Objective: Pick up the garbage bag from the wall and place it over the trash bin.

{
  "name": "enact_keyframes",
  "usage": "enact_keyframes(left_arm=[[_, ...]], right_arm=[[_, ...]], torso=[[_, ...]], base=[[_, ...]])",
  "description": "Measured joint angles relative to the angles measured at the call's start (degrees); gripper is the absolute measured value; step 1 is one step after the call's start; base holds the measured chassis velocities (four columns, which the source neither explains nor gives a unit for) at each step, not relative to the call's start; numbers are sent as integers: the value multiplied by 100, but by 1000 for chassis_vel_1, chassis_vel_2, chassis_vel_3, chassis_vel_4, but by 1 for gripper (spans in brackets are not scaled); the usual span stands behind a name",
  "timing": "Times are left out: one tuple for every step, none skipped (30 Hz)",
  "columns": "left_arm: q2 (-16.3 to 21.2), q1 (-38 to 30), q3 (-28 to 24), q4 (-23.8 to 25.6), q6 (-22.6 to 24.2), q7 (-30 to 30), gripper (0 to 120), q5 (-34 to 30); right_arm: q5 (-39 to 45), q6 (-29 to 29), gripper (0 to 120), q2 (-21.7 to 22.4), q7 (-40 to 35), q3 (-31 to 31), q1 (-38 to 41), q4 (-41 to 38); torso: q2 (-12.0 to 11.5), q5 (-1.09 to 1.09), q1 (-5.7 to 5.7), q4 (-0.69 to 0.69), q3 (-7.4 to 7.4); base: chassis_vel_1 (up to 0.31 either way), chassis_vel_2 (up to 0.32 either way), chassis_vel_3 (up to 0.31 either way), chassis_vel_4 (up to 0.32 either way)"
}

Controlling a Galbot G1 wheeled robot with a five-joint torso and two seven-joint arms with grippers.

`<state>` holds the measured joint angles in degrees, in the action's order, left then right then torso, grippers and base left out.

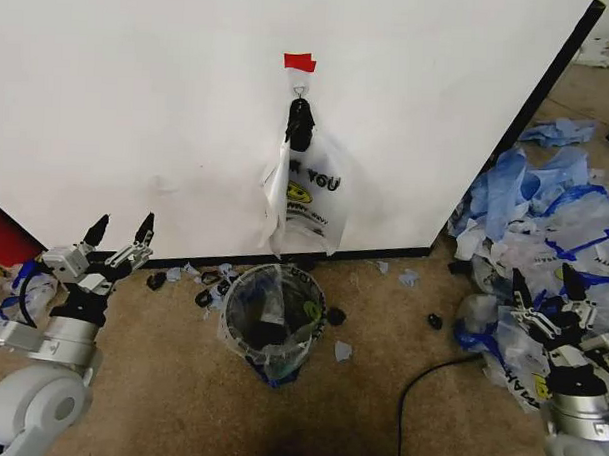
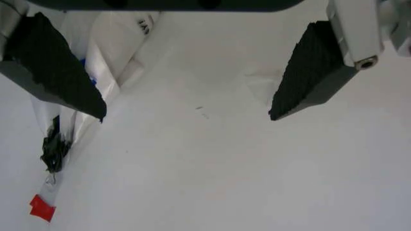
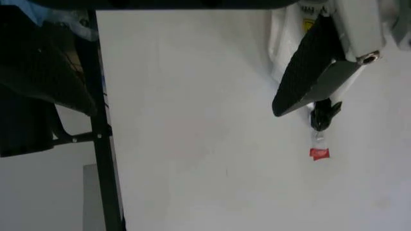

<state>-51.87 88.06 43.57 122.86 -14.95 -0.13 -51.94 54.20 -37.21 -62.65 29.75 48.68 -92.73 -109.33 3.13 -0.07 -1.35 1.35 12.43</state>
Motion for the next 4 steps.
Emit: enact_keyframes(left_arm=[[0,0,0,0,0,0,100,0],[6,1,3,1,-2,0,100,-3],[11,5,6,8,-4,0,100,-7],[11,12,7,11,-6,0,100,-8]], right_arm=[[0,0,100,0,0,0,0,0],[-3,2,100,-1,-1,0,-1,-13],[-9,5,100,-3,-2,0,-2,-22],[-17,7,100,-8,-7,1,-2,-28]], torso=[[0,0,0,0,0],[0,0,0,0,0],[0,0,0,0,0],[0,1,0,0,0]], base=[[0,0,0,0],[0,0,0,0],[0,0,0,0],[0,0,0,0]])
